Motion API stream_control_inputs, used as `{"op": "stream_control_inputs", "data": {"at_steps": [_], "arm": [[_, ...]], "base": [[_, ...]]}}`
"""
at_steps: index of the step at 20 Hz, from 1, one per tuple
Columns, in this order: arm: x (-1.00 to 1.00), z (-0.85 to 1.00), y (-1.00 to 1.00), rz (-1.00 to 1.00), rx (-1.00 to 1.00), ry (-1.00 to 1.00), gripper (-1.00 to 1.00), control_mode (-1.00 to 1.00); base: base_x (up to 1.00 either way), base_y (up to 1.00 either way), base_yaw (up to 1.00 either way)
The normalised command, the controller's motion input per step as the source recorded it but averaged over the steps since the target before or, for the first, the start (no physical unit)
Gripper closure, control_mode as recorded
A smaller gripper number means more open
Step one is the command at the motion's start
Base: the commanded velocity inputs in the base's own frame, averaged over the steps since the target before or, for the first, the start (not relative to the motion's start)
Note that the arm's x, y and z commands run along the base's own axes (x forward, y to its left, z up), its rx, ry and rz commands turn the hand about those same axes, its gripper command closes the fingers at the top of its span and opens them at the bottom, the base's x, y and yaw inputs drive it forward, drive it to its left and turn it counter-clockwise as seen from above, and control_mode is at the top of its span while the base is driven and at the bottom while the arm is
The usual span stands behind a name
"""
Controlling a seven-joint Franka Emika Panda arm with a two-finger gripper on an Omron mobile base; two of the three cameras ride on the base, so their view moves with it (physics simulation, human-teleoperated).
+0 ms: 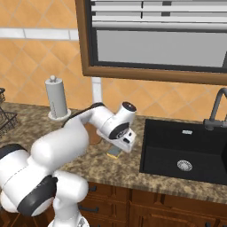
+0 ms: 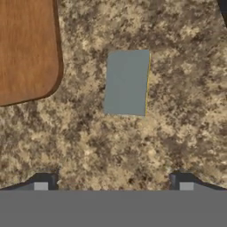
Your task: Pick up the sponge from the counter and clean the cutting board by briefly scrubbing or pressing down on the cutting board. Once finished, release the sponge.
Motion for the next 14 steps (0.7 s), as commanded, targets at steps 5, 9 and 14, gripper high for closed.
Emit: {"op": "stream_control_inputs", "data": {"at_steps": [5, 9, 14], "arm": [[-0.56, 0.30, 0.00, 0.00, 0.00, -0.27, -1.00, -1.00], [-0.26, 0.43, 0.04, 0.00, 0.00, -0.19, -1.00, -1.00], [-0.02, 0.56, 0.01, 0.00, 0.00, -0.09, -1.00, -1.00]], "base": [[0.00, 0.00, 0.00], [0.00, 0.00, 0.00], [0.00, 0.00, 0.00]]}}
